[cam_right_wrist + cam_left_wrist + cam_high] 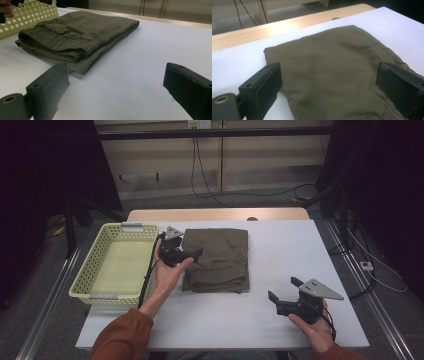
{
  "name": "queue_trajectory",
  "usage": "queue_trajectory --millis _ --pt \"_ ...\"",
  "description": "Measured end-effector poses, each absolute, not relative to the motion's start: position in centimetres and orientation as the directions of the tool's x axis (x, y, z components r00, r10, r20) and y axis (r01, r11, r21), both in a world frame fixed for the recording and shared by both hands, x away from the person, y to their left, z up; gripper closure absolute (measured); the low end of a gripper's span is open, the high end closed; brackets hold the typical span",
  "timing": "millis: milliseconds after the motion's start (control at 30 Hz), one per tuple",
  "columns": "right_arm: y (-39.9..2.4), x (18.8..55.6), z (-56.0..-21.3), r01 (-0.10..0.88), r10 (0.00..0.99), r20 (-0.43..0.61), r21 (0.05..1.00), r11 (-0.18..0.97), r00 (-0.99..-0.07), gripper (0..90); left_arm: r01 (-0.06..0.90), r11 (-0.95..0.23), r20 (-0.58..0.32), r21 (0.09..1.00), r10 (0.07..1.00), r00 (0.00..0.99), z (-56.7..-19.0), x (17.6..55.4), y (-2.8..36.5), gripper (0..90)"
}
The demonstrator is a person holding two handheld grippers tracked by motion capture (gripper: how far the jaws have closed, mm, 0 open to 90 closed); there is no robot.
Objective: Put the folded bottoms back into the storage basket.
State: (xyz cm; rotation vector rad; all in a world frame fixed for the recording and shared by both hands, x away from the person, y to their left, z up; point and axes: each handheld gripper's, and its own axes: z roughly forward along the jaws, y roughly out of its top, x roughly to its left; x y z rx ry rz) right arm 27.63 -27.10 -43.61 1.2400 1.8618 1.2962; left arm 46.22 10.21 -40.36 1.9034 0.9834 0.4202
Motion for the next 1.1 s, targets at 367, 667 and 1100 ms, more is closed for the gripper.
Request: queue_trajectory --millis 367,667,1100 --pt "-26.9 27.6 -43.5 0.372 0.902 0.06 0.921 0.115 -0.427 6.3 0.498 -0.223 -0.137 0.838 0.797 0.588 -41.3 47.3 10.6 7.6" --pt "-26.7 27.6 -43.5 0.37 0.901 0.051 0.921 0.125 -0.432 6.3 0.574 -0.204 -0.176 0.793 0.825 0.537 -42.7 48.6 10.9 12.5" --pt "-26.6 27.7 -43.6 0.377 0.897 0.053 0.917 0.13 -0.438 6.5 0.679 -0.215 -0.191 0.702 0.862 0.47 -44.5 50.6 11.2 37.1"
